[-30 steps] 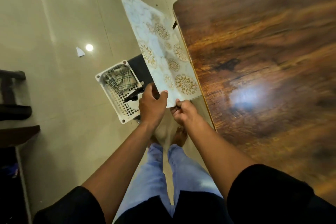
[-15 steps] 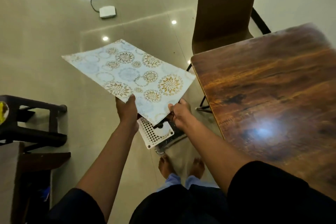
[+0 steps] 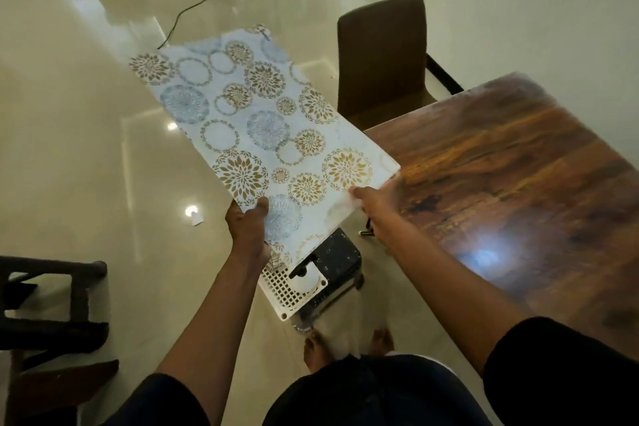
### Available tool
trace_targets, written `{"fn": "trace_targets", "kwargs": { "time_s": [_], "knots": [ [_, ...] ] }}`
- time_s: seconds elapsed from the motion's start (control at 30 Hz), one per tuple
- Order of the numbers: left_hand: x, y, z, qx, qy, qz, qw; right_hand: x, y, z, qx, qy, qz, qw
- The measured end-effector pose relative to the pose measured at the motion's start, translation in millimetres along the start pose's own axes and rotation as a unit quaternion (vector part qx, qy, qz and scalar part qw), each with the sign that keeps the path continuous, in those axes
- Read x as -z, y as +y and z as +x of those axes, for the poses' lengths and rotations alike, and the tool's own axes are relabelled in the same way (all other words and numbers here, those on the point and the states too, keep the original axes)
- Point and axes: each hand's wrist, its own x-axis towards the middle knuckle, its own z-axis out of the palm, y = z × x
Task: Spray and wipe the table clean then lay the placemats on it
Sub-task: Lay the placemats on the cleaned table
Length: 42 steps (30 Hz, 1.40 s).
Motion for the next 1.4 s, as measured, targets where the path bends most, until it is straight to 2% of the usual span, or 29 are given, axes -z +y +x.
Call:
{"fn": "trace_targets", "kwargs": {
  "time_s": [0.07, 0.13, 0.2, 0.33, 0.6, 0.83, 1.03, 1.4],
  "knots": [
    [-3.6, -6.3, 1.1, 0.004, -0.033, 0.029, 0.999, 25.9, -2.7, 0.0, 0.044, 0.093, -0.139, 0.985],
    [-8.6, -13.8, 1.2, 0.012, -0.067, 0.059, 0.996, 56.2, -3.1, -1.9, 0.091, 0.162, -0.251, 0.950],
    [-15.8, -20.7, -2.5, 0.015, -0.100, 0.096, 0.990, 88.2, -5.4, -1.7, 0.108, 0.161, -0.281, 0.940],
    [-34.8, -39.6, -19.6, 0.007, -0.180, 0.145, 0.973, 143.3, 0.2, -3.2, 0.065, 0.109, -0.182, 0.975],
    [-88.9, -82.5, -62.9, 0.059, -0.289, 0.203, 0.934, 252.4, 38.4, -26.7, 0.017, 0.171, -0.021, 0.985],
    [-148.7, -120.9, -128.8, 0.110, -0.378, 0.181, 0.901, 353.9, 74.3, -53.2, -0.003, 0.240, 0.090, 0.967],
    [-192.0, -161.8, -182.5, 0.138, -0.414, 0.182, 0.881, 428.5, 105.5, -78.7, -0.005, 0.287, 0.142, 0.947],
    [-240.3, -216.0, -234.1, 0.213, -0.457, 0.227, 0.833, 498.7, 145.4, -109.8, -0.034, 0.369, 0.201, 0.907]
  ]
}}
